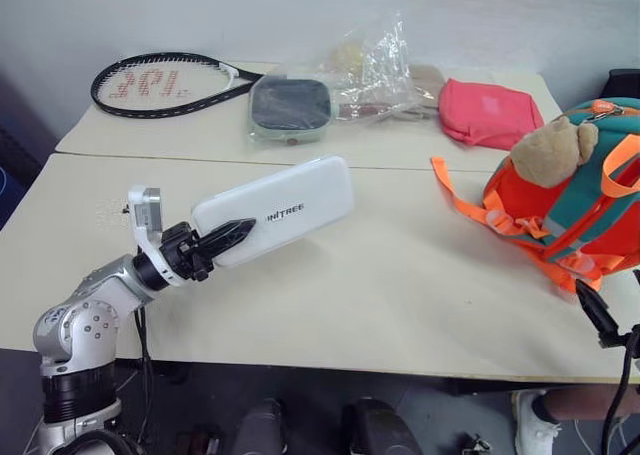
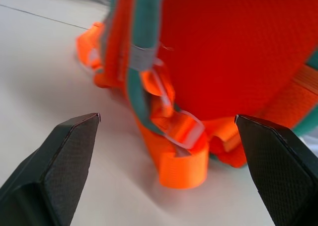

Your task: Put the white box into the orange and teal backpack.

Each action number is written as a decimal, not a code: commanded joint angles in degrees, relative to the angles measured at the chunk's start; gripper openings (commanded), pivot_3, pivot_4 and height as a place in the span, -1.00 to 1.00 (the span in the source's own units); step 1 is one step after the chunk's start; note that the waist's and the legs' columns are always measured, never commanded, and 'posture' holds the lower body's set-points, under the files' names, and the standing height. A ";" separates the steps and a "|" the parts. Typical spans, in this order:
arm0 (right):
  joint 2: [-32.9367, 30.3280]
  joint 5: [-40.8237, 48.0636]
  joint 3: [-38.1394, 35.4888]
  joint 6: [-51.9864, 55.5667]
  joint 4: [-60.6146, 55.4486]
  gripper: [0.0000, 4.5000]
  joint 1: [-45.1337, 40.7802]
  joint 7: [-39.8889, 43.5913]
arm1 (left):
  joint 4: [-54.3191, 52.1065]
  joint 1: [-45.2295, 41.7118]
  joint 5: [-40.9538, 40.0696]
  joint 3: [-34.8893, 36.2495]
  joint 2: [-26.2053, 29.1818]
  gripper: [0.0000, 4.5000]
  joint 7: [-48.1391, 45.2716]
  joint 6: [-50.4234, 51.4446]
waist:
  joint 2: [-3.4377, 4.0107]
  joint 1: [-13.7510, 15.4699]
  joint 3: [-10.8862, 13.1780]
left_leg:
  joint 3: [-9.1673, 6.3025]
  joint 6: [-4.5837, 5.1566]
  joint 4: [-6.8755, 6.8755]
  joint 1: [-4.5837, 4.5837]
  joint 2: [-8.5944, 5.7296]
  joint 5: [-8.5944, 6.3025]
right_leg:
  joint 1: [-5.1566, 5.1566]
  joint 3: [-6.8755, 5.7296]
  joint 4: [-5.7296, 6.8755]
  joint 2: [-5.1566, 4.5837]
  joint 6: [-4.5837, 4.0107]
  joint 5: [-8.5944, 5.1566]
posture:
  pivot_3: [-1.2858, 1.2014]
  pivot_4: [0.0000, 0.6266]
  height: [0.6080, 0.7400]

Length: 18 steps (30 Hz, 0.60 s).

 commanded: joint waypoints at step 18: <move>-6.49 1.04 19.87 5.57 18.29 -0.28 -35.38 15.86 | -4.69 2.99 -19.01 13.84 -0.61 -0.46 16.87 1.47 | 0.04 0.40 0.04 | -0.10 0.16 0.38 -0.27 0.04 -0.05 | -0.12 -0.09 0.08 -0.04 0.06 0.03 | 0.03 -0.52 1.00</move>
